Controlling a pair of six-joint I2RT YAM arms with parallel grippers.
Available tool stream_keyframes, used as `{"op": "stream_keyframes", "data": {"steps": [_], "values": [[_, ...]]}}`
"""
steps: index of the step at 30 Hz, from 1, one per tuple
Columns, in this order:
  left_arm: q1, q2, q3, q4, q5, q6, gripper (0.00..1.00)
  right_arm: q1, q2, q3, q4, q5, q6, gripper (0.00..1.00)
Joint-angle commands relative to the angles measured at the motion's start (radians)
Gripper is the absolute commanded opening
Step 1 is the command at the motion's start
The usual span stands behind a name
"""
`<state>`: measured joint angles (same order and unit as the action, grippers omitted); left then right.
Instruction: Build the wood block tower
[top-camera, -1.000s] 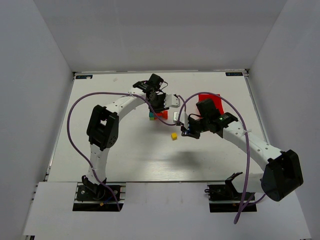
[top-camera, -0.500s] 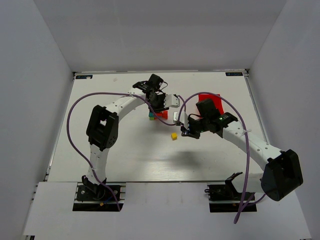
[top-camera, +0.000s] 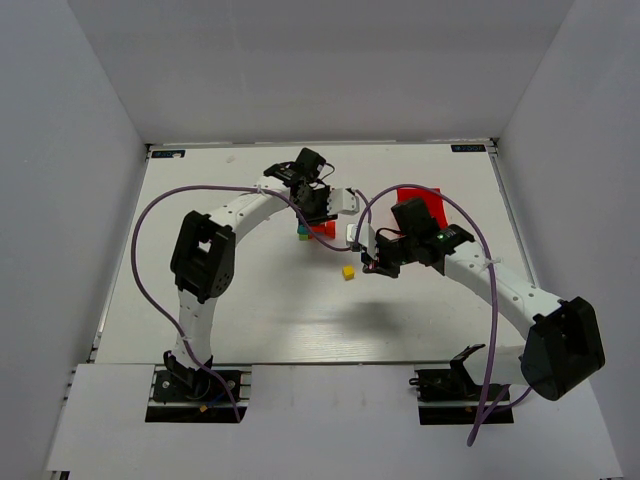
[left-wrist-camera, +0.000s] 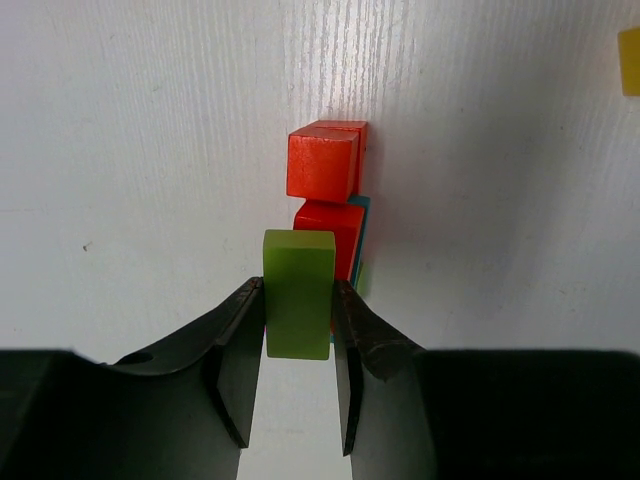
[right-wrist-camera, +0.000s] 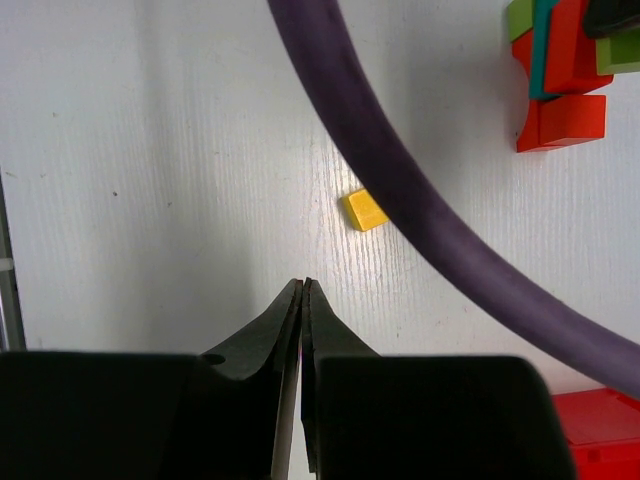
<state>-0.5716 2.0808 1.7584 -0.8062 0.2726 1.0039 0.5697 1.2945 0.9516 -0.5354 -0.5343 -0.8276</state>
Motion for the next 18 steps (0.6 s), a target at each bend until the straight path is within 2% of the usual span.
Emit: {"op": "stream_keyframes", "data": {"steps": [1, 18], "values": [[0.001, -0.097, -0.013, 0.01, 0.01, -0.004, 0.43, 0.001, 0.005, 0.001, -0.003, -0.02, -0.013, 0.08], [0.001, -0.088, -0.013, 0.01, 0.01, -0.004, 0.45, 0.001, 0.003, 0.001, -0.002, -0.02, -0.016, 0.08]]}}
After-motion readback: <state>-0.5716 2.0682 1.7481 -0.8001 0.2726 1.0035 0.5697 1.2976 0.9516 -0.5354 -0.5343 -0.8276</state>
